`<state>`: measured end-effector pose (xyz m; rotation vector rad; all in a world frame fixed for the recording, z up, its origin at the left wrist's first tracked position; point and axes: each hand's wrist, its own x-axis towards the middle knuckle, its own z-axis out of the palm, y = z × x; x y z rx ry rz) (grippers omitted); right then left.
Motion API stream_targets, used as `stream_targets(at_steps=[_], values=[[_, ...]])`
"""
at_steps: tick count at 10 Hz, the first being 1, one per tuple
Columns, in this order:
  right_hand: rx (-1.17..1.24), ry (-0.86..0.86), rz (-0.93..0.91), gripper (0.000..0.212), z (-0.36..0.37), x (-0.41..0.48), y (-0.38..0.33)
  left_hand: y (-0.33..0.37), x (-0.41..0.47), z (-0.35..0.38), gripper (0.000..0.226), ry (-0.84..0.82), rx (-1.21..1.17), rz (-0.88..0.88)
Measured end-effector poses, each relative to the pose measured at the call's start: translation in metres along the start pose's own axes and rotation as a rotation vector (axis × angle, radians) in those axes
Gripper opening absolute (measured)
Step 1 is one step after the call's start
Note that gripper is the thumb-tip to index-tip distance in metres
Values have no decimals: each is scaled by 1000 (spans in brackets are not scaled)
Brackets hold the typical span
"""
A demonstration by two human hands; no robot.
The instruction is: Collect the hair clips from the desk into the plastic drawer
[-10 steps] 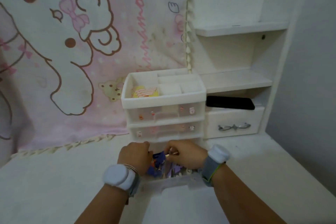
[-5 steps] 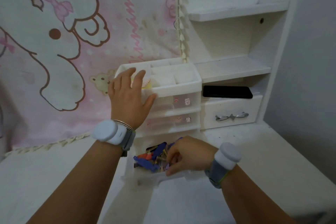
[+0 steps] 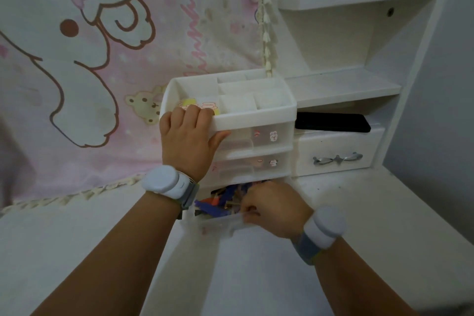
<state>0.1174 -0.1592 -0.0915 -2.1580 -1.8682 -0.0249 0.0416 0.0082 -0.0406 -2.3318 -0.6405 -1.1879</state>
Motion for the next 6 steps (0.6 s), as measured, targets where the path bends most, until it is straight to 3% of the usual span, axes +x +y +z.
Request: stream_targets(at_steps=[2, 4, 5, 6], values=[[-62, 161, 63, 16, 21, 20, 10, 3, -3, 3, 47, 60, 7, 9], [-249, 630, 204, 28, 49, 34, 10, 0, -3, 9, 49, 101, 1, -4], [-281, 698, 235, 27, 54, 39, 14, -2, -2, 7, 50, 87, 4, 10], [-281, 654, 207, 28, 60, 42, 15, -1, -3, 6, 50, 52, 2, 7]])
